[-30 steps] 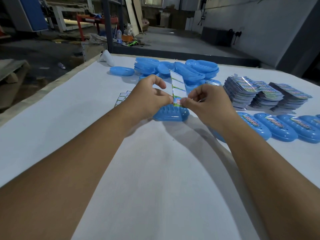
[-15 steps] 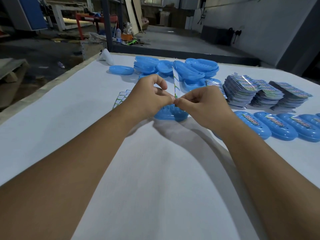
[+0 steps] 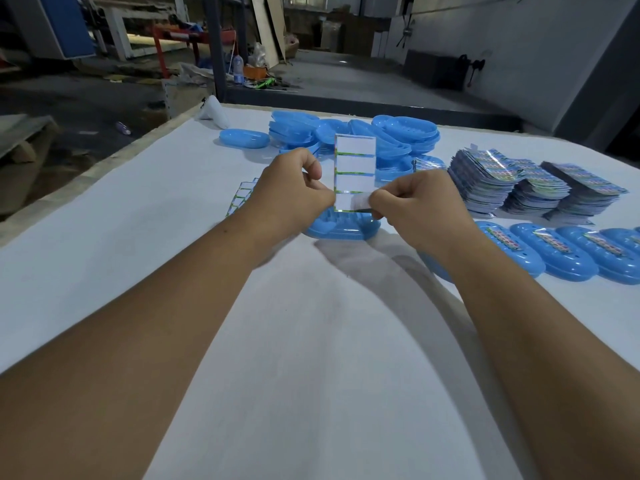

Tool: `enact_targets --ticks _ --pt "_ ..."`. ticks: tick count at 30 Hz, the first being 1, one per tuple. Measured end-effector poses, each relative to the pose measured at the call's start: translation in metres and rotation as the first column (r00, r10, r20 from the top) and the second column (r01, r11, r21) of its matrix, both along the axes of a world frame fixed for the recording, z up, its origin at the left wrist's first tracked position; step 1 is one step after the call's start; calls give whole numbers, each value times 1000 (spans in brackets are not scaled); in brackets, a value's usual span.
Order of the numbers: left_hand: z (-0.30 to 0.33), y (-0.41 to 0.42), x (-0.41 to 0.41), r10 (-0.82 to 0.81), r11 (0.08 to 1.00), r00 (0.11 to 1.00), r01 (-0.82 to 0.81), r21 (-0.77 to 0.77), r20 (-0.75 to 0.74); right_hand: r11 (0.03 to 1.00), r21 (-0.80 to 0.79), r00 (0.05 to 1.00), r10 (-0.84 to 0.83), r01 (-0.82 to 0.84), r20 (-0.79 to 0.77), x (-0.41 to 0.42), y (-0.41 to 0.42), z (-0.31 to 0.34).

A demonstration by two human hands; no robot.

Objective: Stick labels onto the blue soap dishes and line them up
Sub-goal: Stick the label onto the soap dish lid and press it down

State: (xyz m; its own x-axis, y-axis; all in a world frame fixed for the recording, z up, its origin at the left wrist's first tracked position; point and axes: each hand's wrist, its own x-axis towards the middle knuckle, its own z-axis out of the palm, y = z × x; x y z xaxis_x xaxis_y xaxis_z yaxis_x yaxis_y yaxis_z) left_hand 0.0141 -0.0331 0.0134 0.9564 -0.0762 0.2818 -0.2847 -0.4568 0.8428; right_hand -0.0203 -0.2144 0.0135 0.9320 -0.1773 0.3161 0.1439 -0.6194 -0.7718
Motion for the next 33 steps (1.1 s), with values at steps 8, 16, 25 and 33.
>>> enact_targets --ticks 8,16,25,33 --pt "-4 13 13 179 984 983 -179 5 -47 989 22 989 -146 147 -33 5 -7 2" --pt "7 29 11 361 725 918 -387 570 166 984 49 984 -166 169 -57 5 -7 4" --pt "7 29 5 331 717 943 -279 639 39 990 26 990 -139 140 -30 2 -3 3" --pt "9 -4 -8 -85 996 968 78 -41 -236 994 -40 995 -97 97 5 -2 5 2"
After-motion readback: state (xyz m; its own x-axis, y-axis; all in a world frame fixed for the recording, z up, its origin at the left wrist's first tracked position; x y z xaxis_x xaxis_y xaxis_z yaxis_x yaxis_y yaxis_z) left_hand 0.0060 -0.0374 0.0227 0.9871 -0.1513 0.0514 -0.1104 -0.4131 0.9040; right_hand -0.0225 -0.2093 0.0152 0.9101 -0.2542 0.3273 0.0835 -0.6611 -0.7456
